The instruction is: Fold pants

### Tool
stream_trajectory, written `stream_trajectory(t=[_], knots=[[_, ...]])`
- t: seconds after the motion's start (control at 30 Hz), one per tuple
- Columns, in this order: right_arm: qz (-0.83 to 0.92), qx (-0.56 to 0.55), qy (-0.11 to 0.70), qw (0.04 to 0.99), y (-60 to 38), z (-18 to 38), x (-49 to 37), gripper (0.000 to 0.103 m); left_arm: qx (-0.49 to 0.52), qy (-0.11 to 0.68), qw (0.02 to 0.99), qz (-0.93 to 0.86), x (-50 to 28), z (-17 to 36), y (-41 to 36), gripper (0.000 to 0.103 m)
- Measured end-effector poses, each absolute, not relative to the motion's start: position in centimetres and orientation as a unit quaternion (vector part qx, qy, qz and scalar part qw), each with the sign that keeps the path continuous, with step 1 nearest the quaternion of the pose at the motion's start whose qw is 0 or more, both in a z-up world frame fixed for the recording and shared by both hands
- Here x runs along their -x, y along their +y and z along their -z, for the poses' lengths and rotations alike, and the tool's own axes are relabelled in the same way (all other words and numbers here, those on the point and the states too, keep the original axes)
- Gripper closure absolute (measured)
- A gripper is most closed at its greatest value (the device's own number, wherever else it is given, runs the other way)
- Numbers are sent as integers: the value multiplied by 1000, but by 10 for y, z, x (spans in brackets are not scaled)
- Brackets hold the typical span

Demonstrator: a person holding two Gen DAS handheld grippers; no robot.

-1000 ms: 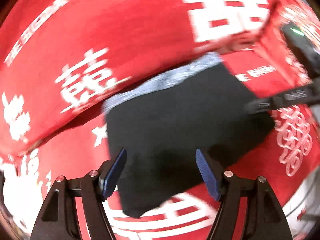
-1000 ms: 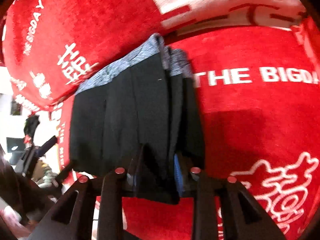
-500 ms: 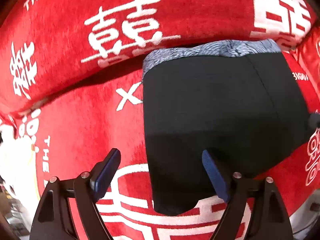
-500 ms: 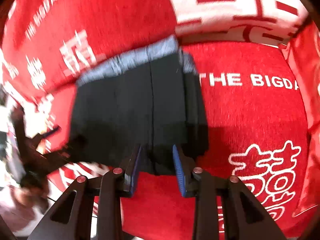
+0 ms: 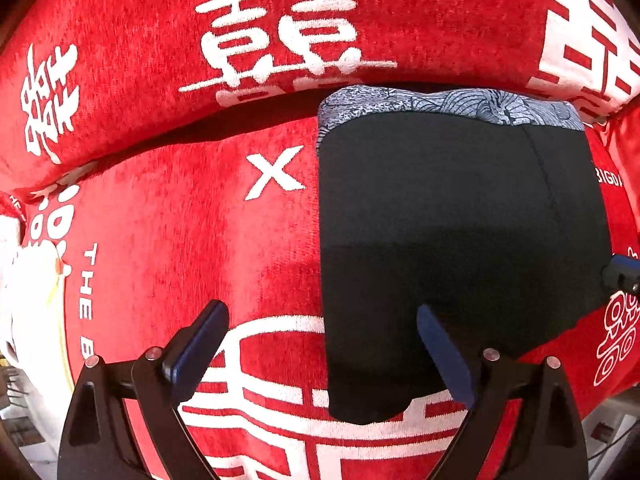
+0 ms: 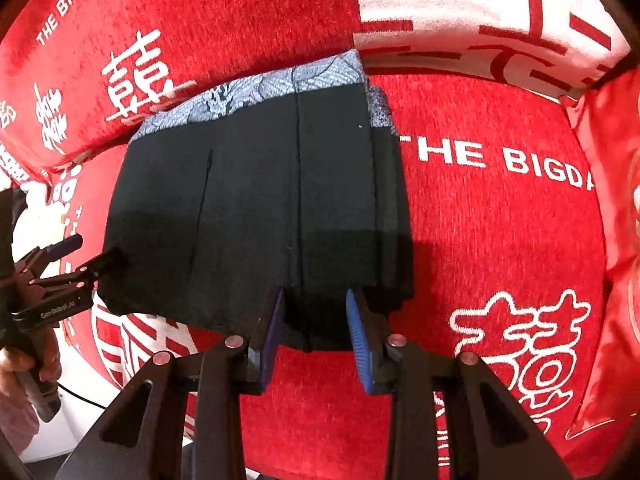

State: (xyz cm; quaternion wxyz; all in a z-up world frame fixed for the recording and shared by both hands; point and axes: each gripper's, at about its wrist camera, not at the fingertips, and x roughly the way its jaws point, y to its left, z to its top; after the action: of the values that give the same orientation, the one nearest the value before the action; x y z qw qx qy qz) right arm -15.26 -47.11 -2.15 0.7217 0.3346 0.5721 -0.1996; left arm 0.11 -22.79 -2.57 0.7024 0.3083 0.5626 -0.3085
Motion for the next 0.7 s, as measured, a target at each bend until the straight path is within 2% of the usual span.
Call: stream_trajectory(t=[0.37, 0.47, 0.7], knots=[[236, -342, 523, 744, -535, 21, 111, 67, -283, 574, 712, 289, -37, 39, -253, 7], [243, -323, 542, 736, -548, 39, 90, 67, -297, 574, 713, 272, -40, 54, -260, 0], [237, -352, 534, 732, -559, 47, 91, 64, -264, 591, 709, 279, -49, 52, -248, 0]])
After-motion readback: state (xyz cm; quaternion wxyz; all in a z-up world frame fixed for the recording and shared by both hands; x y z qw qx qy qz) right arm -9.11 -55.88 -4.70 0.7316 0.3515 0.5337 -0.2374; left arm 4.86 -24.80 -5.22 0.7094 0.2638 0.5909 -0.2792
